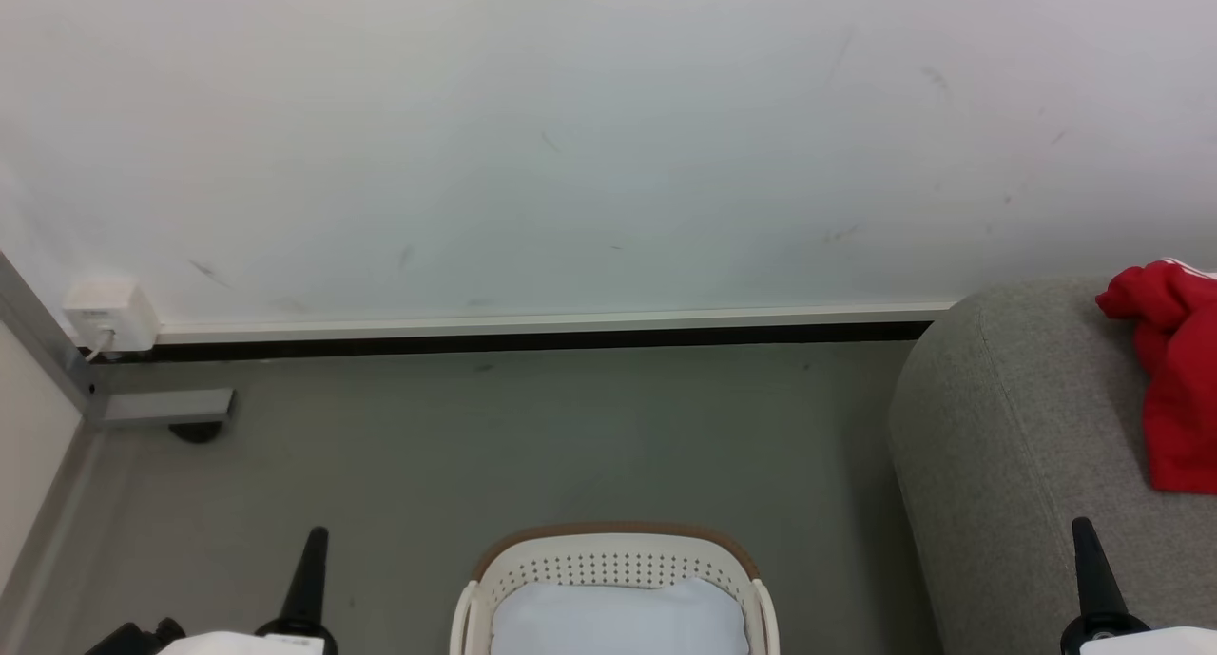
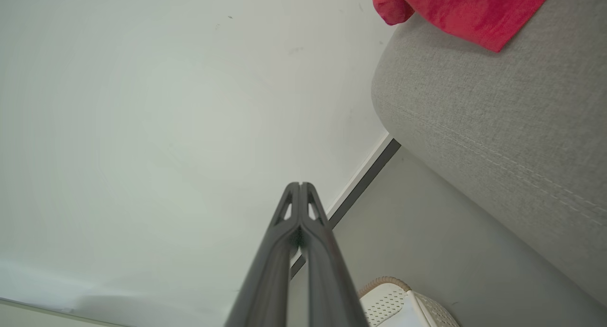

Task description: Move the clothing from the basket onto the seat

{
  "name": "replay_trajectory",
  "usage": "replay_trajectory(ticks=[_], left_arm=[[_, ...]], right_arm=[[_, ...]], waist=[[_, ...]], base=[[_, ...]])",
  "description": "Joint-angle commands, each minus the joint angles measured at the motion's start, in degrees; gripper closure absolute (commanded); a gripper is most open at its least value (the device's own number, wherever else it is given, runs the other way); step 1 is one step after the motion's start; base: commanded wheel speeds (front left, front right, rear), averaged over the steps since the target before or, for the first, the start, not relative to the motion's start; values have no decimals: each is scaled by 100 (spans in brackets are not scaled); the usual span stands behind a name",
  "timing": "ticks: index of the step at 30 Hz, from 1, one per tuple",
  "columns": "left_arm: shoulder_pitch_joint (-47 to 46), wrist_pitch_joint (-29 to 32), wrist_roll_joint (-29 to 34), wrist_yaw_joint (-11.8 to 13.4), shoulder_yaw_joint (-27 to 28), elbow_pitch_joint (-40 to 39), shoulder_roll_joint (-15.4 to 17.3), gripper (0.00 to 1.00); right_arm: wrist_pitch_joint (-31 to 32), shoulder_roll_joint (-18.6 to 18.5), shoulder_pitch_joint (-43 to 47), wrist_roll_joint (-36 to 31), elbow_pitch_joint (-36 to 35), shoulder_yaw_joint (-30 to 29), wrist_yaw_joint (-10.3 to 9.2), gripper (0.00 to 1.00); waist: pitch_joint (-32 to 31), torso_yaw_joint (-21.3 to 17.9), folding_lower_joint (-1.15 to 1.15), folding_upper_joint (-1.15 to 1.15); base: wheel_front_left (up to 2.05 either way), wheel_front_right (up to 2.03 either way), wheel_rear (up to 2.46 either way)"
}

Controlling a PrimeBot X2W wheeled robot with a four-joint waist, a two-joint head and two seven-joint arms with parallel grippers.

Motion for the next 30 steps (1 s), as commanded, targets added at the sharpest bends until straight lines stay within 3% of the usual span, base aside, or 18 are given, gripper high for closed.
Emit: replay_trajectory(ticks=[1,30], left_arm=[[-110,58,-144,-31,41,-73,-3,100],[-237,418,-1438,-110,256,-163,-41,100]], right_arm=[[52,-63,-103,193,-84,-26,-7,100],[412,-71,-249,1667,-179,-98,-10,100]], waist=[[4,0,0,0],[81,0,0,0]], base=[[0,0,0],[0,0,0]])
